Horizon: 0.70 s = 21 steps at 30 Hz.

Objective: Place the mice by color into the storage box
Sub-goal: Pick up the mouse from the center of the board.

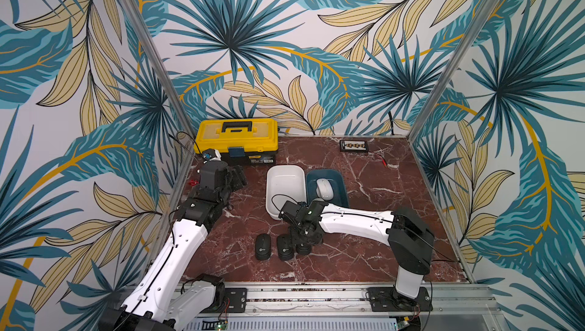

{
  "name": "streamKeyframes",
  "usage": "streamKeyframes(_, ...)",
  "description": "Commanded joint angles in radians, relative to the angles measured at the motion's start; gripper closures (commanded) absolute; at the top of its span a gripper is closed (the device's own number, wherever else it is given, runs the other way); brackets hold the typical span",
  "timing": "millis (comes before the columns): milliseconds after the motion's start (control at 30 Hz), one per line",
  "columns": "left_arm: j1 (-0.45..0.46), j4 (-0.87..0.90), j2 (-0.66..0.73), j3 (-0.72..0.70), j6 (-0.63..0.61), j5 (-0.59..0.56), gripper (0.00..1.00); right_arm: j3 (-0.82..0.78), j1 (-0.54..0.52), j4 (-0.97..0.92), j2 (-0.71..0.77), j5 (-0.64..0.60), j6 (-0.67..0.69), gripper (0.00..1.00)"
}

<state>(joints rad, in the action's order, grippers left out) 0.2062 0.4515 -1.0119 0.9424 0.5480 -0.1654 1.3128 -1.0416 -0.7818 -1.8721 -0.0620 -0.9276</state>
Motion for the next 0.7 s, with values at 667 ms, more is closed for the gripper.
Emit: streamKeyframes(667, 0.002, -0.001, -0.003, -0.03, 0.001, -0.001, 0.24, 0.005, 0.013, 0.001, -0.088, -0.083, -0.003, 0.22)
